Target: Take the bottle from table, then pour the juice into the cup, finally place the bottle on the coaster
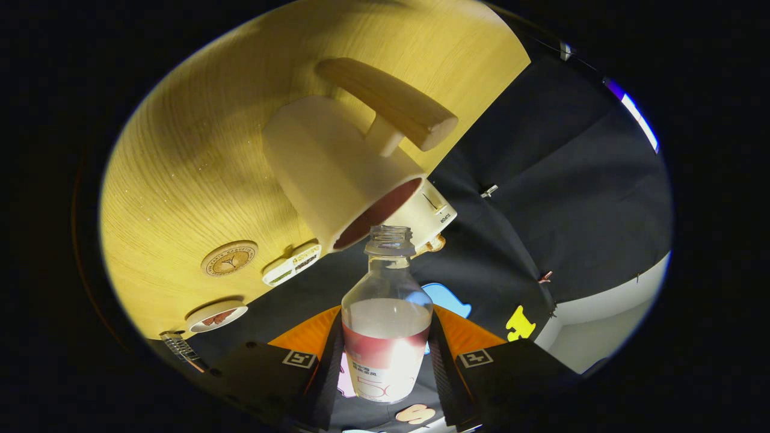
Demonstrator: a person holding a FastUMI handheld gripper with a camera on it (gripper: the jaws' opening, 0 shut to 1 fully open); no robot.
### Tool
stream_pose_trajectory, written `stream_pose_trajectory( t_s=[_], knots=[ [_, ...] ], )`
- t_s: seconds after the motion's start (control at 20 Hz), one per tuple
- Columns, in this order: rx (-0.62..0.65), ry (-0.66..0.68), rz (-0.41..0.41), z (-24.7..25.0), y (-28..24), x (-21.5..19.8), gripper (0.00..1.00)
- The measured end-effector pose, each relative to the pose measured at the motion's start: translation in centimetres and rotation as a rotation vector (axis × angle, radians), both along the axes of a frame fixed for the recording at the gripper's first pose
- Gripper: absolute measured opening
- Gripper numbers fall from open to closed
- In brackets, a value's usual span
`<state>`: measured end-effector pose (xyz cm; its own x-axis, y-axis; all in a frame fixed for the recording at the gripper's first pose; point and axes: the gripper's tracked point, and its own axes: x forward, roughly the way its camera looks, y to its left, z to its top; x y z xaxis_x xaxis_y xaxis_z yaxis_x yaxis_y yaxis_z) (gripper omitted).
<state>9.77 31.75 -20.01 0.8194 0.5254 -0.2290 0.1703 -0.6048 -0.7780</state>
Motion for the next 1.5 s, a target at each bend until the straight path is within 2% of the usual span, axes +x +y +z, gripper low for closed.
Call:
stream_pose_trajectory(
  t_s=[0.4, 0.55, 0.75, 1.1, 1.5],
  knots=[
    [0.044, 0.022, -0.027, 0.0, 0.0, 0.1, 0.7],
    [0.101, 0.056, -0.071, 0.0, -0.3, 0.7, 0.7],
    [0.21, 0.126, -0.169, -0.2, -1.2, 0.7, 0.7],
    [0.459, 0.329, -0.324, -1.0, -2.0, -0.2, 0.71],
    [0.852, 0.579, -0.522, -0.6, -2.3, -0.6, 0.71]
  ],
)
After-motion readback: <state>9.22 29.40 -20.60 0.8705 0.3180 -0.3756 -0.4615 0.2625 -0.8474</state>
